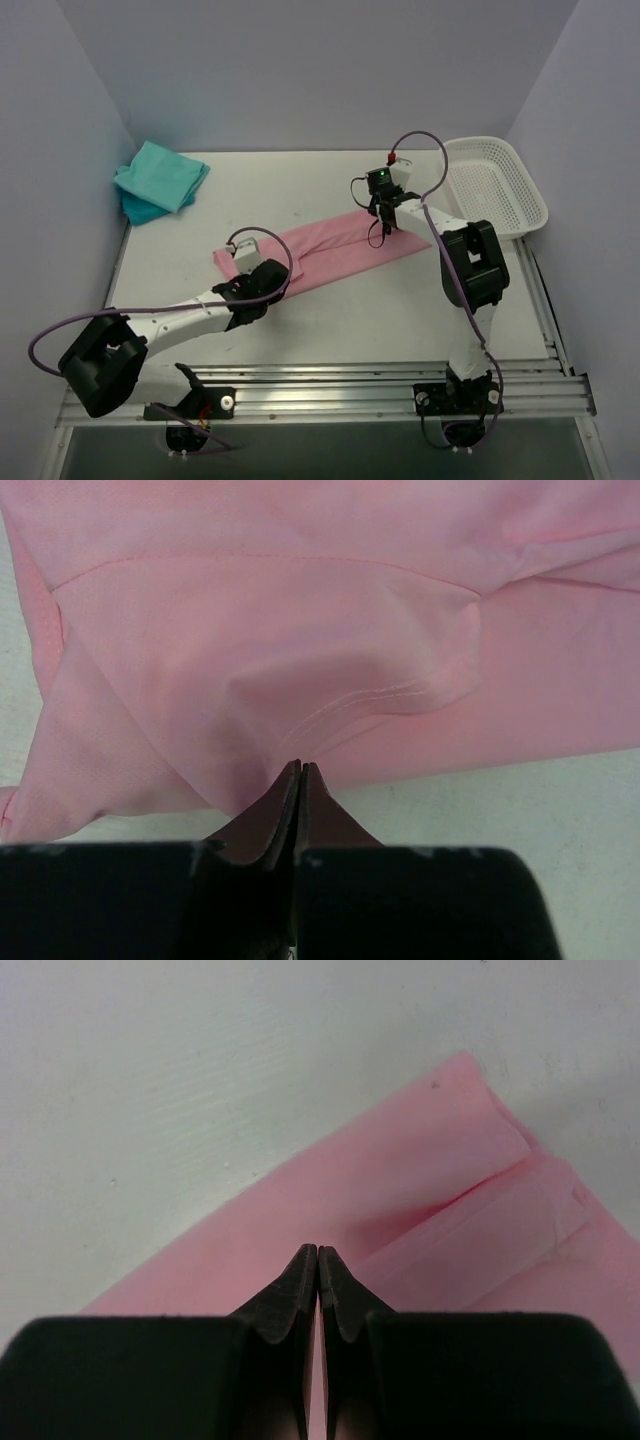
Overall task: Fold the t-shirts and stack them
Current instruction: Rotate the tshirt 90 degrees
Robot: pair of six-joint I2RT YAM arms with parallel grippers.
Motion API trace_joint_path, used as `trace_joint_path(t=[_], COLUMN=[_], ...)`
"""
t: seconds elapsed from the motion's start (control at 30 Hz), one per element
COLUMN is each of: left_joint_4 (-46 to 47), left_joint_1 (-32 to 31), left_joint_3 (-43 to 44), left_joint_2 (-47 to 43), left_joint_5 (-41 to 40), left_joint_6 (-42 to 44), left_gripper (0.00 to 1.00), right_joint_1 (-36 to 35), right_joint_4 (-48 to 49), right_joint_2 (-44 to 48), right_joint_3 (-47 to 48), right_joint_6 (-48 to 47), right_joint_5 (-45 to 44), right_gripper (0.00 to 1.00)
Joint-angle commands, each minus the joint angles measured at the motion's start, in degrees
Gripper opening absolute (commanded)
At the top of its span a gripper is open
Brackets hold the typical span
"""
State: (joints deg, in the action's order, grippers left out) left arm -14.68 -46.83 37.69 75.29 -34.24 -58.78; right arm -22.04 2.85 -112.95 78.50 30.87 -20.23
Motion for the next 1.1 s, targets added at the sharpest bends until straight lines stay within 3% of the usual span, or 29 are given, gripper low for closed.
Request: trace_joint_path(t=[0.0, 0.3, 0.43, 0.7, 0.93, 1.07], left_joint_4=[2.6, 12.7, 17.8, 22.4, 15.0, 7.1], left_joint_1=[0.1, 3.7, 7.5, 15.4, 18.3, 20.5], left_joint_3=[2.2, 3.0, 4.2, 6.5, 20.6, 35.3], left_joint_2=[2.7, 16.3, 24.4, 30.6, 36.8, 43.3], left_joint_5=[-1.9, 3.6, 7.9, 14.4, 15.5, 17.4], left_joint_6=[-2.0, -1.6, 0.1, 4.4, 10.1, 14.2], left_gripper=[0.02, 0.02, 0.02, 0.02, 0.02, 0.02], right_joint_1=[1.1, 3.3, 2.8, 1.0, -5.8, -16.9], right_joint_4=[-0.8, 4.4, 7.1, 8.7, 7.5, 6.6], right_joint_2=[-3.4, -5.2, -2.5, 7.4, 17.3, 21.7], right_joint_3=[3.5, -4.7, -11.2, -24.8, -33.8, -37.1], right_joint_6=[-1.3, 1.9, 3.2, 5.8, 8.3, 13.5], right_joint_5=[1.1, 5.3, 5.7, 5.1, 5.5, 3.4], right_gripper=[0.00, 0.00, 0.00, 0.00, 0.00, 0.00])
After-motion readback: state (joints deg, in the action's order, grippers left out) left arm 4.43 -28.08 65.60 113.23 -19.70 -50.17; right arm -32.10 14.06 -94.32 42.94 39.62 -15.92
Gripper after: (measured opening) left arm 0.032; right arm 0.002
